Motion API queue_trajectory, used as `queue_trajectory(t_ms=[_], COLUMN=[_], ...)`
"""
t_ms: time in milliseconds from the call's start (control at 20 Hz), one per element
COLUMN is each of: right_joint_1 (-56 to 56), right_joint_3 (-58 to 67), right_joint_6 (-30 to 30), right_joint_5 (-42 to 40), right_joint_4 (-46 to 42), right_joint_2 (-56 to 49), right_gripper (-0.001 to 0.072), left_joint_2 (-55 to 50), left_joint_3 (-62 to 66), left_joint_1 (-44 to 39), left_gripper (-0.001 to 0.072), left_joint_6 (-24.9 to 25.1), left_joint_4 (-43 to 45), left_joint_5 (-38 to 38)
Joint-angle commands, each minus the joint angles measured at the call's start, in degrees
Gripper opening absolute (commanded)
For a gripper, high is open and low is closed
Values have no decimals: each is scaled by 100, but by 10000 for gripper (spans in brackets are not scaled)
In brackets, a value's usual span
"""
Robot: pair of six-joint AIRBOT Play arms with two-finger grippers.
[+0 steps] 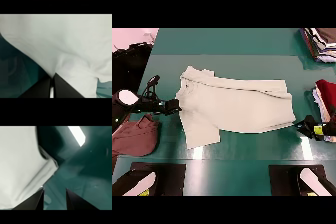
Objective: Fold the shirts.
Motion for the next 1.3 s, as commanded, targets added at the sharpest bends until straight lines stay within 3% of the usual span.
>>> queue_trajectory(t_ms=[0, 100, 200, 600, 750, 900, 1100, 1250], right_joint_1=[-52, -52, -52, 649, 935, 894, 839, 975], right_joint_3=[-133, -133, -133, -133, -133, -57, 1145, 2887], right_joint_6=[-136, -160, -326, -297, -299, -304, -299, -177], right_joint_5=[-348, -393, -496, -1043, -1095, -817, 55, 59], right_joint_4=[378, 376, 483, 459, 415, 356, -13, 26], right_joint_2=[-461, -695, -826, -905, -890, -518, 474, 1058], right_gripper=[302, 299, 212, 210, 35, 16, 15, 15], left_joint_2=[7, 7, 7, 7, 7, 11, 584, 1156], left_joint_3=[11, 11, 11, 11, 15, 184, 1351, 3042], left_joint_1=[-4, -4, -4, -4, -4, -4, -4, -4], left_gripper=[28, 28, 28, 28, 28, 28, 27, 27], left_joint_6=[2, 0, 0, 0, 2, 2, -7, -2], left_joint_4=[-2, -2, -2, -20, -20, 101, 260, 262], left_joint_5=[-22, -11, -13, -4, -122, -424, -623, -638])
